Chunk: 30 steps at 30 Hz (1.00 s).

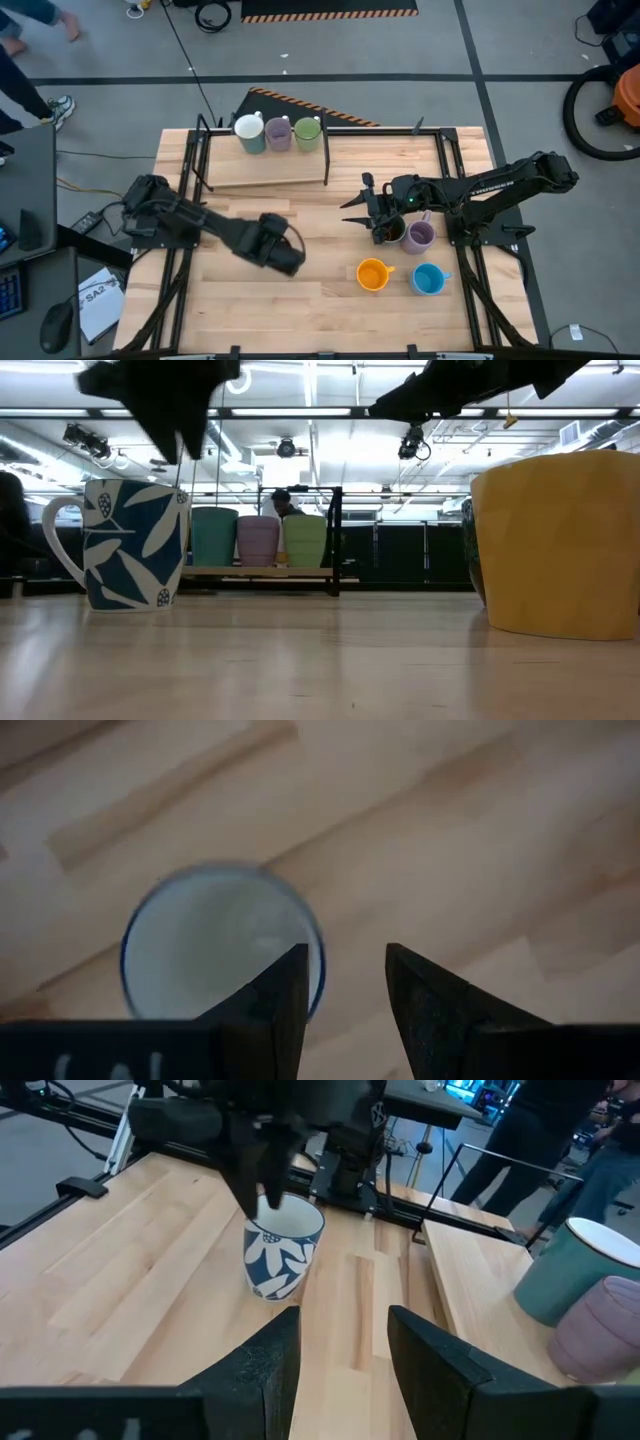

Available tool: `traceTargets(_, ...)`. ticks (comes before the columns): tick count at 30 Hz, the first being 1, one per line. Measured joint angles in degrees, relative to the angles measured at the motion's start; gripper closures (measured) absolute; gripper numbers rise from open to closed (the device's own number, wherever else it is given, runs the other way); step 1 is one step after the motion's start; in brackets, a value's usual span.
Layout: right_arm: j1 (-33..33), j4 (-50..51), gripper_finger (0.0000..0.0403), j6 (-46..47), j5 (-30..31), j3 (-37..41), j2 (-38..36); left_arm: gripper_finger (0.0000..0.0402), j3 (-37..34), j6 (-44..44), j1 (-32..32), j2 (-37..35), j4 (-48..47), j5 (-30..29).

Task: Place coffee mugs
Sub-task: Put the blue patterned mug on the shelf

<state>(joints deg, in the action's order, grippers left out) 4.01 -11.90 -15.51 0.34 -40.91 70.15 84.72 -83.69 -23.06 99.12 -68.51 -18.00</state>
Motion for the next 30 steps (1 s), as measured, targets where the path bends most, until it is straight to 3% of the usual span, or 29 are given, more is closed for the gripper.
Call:
traceTargets(7, 0.00, 0.66, 0.0245, -0.11, 0.00, -0.02, 0.00, 0.0260, 0.01, 4.86, 3.40, 0.00, 1.89, 2.88)
traceTargets(24, 0.43, 1.62, 0.0245, -0.07, -0.20, -0.02, 0.00, 0.0261, -0.01, 6.05, 1.02, 6.43, -1.86, 1.27)
traceTargets(30, 0.44, 1.25, 0.0245, -0.08, -0.37, -0.02, 0.02, 0.0288, -0.01, 7.48, 1.13, 7.03, -1.82, 1.27)
